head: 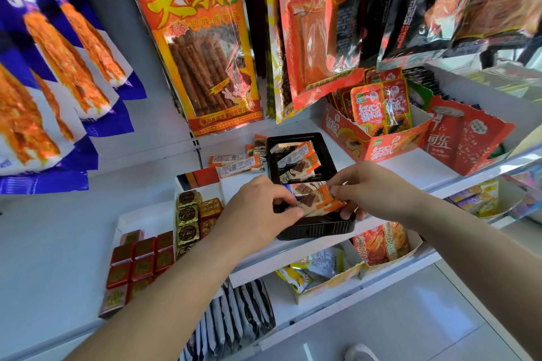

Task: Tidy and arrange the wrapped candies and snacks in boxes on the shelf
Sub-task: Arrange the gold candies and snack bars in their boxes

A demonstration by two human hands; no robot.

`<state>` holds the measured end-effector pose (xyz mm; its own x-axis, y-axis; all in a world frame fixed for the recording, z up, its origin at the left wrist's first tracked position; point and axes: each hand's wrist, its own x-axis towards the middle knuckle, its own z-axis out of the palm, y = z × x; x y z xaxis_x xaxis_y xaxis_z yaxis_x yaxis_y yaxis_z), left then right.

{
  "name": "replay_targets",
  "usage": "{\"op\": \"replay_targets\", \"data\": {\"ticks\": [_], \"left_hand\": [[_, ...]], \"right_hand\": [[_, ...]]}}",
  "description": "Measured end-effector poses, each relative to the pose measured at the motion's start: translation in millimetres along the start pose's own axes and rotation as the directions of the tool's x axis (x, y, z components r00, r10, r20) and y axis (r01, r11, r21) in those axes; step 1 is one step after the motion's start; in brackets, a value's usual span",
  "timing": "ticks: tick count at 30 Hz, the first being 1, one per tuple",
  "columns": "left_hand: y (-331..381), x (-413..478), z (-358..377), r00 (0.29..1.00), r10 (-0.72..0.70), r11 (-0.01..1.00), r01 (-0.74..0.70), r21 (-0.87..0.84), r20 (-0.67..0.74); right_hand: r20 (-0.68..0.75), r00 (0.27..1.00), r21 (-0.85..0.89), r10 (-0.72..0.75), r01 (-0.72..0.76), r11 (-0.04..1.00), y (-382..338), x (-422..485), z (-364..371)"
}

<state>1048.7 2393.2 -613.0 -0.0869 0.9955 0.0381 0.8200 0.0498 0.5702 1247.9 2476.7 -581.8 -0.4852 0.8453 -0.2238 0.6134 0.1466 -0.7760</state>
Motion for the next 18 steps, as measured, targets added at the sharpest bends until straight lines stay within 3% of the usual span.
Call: {"op": "replay_targets", "data": {"ticks": [3, 7, 13, 18], "left_hand": [[4.6, -0.3, 4.9, 1.000, -0.010, 1.000, 0.010, 0.017, -0.028], [3.5, 1.1, 5.8, 0.999, -0.004, 1.000, 0.005, 0.028, -0.035], [-2.8, 2.0, 2.6, 0.998, -0.024, 0.999, 0.022, -0.027, -0.062], [-2.6, 2.3, -0.1, 1.000, 0.007, 0.999, -0.007, 0.032, -0.006]], "right_hand": [[-0.004, 1.000, 0.030, 0.008, -0.008, 1.000, -4.3, -1.2, 4.2], [-0.099, 0.995, -0.126, -0.035, 0.022, 0.992, -4.8, 2.3, 12.7], [-0.081, 0.997, 0.068, 0.013, -0.008, 0.998, 2.4, 7.3, 19.4], [-0.099, 0.989, -0.240, -0.105, 0.079, 0.968, 3.2, 7.5, 17.5]]}}
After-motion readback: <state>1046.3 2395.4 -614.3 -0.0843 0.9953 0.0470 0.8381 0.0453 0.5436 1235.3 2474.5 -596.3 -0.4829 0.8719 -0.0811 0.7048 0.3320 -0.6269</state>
